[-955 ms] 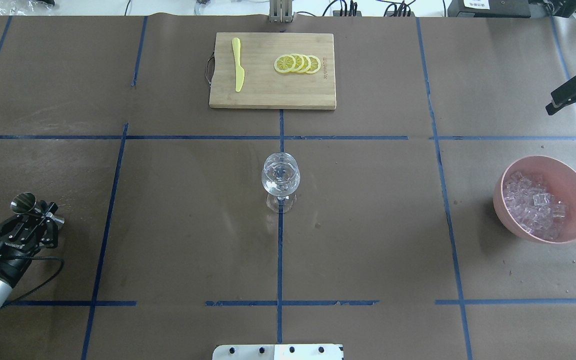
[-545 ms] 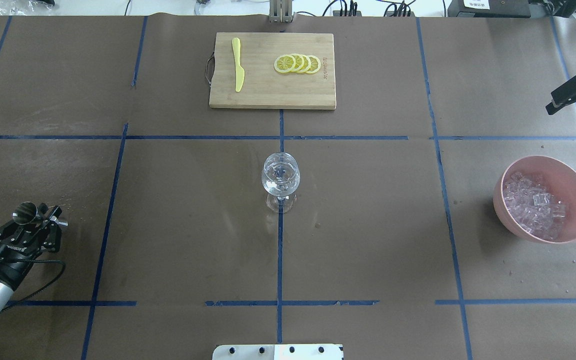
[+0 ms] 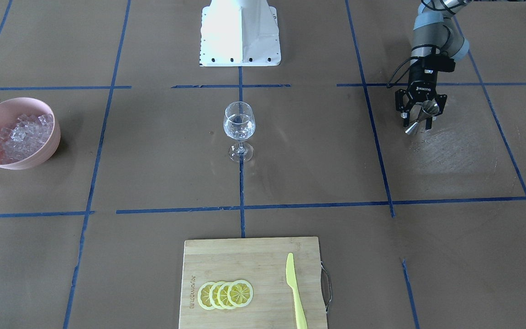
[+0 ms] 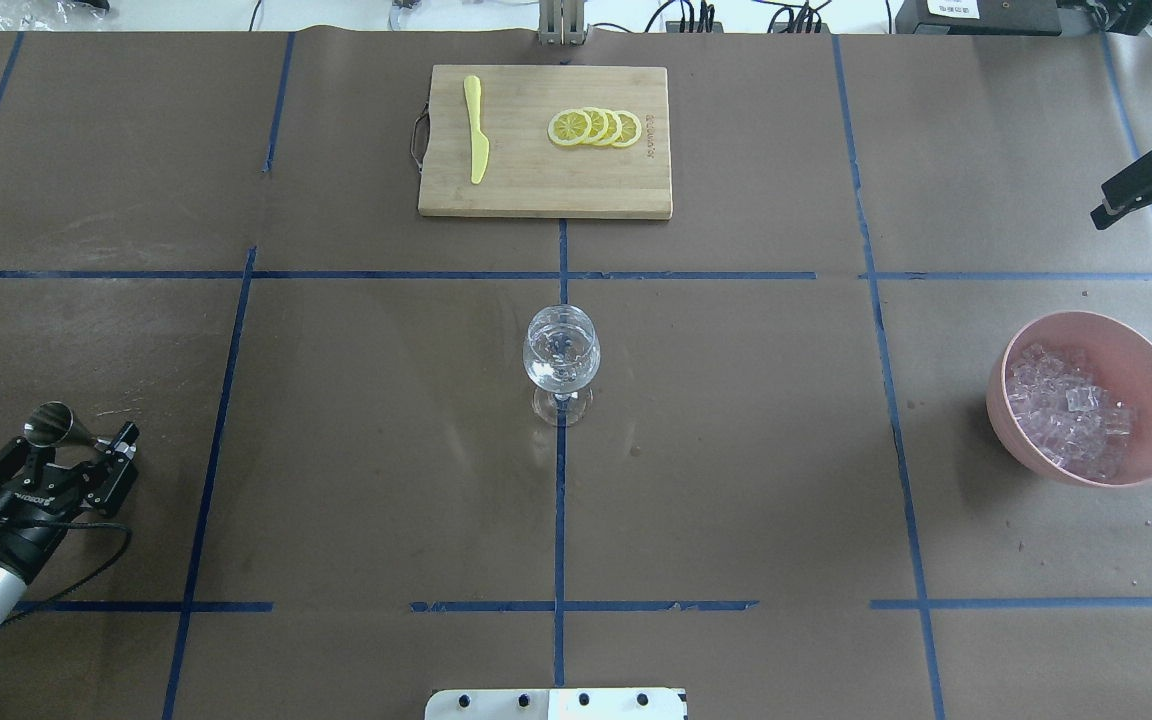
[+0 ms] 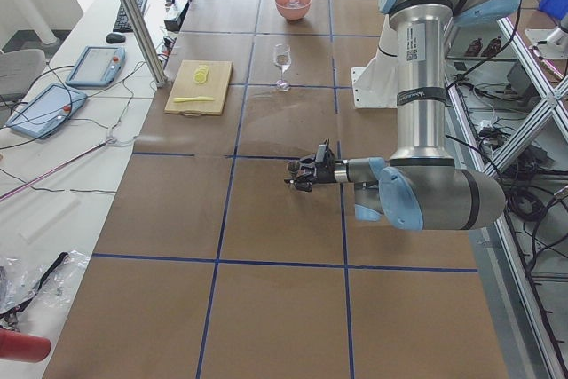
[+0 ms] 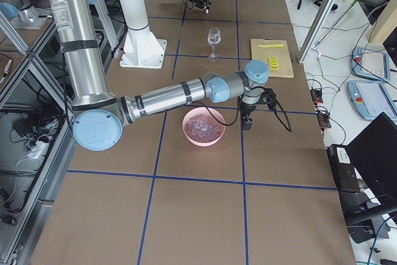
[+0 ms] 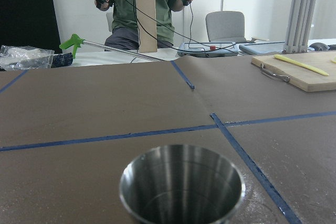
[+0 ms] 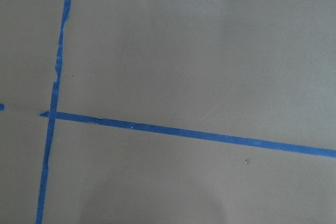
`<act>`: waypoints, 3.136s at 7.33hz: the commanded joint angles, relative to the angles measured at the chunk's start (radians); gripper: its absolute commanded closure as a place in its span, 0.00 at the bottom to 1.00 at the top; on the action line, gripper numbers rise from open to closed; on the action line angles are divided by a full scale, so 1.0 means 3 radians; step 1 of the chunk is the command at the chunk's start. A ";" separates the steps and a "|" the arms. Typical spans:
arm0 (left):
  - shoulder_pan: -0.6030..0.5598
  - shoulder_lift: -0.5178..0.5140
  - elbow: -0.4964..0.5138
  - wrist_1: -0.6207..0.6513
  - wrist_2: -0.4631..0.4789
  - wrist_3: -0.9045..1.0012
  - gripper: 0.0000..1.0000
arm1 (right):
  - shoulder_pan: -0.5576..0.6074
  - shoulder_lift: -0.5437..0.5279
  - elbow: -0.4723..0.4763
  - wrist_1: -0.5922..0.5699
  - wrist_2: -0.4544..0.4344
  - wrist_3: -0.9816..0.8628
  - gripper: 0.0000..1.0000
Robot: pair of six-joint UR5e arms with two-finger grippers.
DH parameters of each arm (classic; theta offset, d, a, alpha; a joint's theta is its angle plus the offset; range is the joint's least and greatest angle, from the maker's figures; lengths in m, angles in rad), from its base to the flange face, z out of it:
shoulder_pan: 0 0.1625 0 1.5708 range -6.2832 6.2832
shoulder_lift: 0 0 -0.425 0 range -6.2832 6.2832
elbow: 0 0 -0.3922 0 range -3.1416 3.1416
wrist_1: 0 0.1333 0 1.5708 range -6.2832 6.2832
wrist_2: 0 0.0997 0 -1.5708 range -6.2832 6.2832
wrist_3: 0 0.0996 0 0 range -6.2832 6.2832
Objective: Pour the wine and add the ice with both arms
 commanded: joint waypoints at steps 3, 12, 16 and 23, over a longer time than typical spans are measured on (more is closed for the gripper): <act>-0.0012 0.0560 -0.0517 -0.0111 -0.0664 0.0344 0.00 | 0.0003 -0.0005 -0.0020 0.0000 -0.0005 -0.0005 0.00; -0.1241 0.1105 -0.0605 -0.0051 -0.2718 0.1944 0.00 | -0.0002 -0.0102 0.0102 0.0005 -0.0015 -0.0005 0.00; -0.2617 0.0604 -0.0375 0.0256 -0.3932 0.2437 0.00 | -0.0332 -0.0704 0.0843 0.0010 -0.0025 0.0400 0.00; -0.3806 -0.0006 -0.0283 0.1254 -0.5580 0.1655 0.00 | -0.1137 -0.1161 0.0829 0.0849 -0.0695 0.1242 0.01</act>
